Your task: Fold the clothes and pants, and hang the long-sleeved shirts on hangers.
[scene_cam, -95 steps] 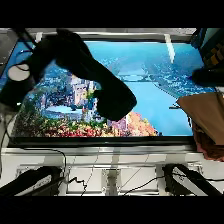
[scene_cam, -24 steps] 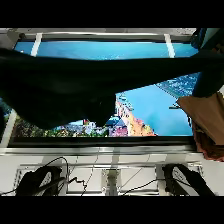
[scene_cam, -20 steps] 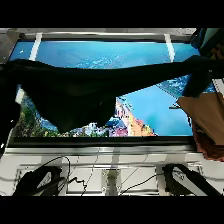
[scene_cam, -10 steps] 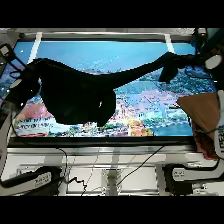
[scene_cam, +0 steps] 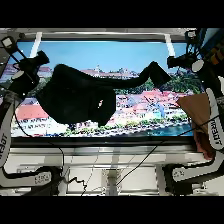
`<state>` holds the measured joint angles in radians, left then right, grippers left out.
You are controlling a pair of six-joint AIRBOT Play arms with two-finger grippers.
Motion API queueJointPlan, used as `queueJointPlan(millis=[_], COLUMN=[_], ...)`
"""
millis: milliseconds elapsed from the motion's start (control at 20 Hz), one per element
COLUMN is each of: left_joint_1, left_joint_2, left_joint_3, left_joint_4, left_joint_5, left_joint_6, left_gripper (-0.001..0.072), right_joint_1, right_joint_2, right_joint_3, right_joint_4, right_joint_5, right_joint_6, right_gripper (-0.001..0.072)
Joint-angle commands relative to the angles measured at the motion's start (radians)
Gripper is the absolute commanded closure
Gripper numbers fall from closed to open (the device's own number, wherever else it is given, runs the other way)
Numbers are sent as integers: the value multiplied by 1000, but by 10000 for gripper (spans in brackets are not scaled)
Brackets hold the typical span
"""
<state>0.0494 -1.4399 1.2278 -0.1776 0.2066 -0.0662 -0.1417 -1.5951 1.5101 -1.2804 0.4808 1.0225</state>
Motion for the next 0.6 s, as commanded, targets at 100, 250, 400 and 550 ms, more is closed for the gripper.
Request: queueJointPlan(millis=[100, 250, 400, 550], left_joint_1=[14, 114, 288, 419], left_joint_2=[153, 225, 227, 209], left_joint_3=[11, 10, 0, -11], left_joint_4=[-115, -441, -1094, -1500], left_joint_5=[547, 648, 648, 692], left_joint_6=[45, 472, 904, 1284], left_gripper=[189, 227, 227, 227], right_joint_1=[-35, -77, -112, -133], right_joint_2=[108, 172, 210, 213], right_joint_3=[0, 0, 0, 0], right_joint_4=[-12, -10, -11, -11], right_joint_5=[80, 137, 195, 239], right_joint_6=[20, 43, 42, 42], right_gripper=[22, 23, 23, 23])
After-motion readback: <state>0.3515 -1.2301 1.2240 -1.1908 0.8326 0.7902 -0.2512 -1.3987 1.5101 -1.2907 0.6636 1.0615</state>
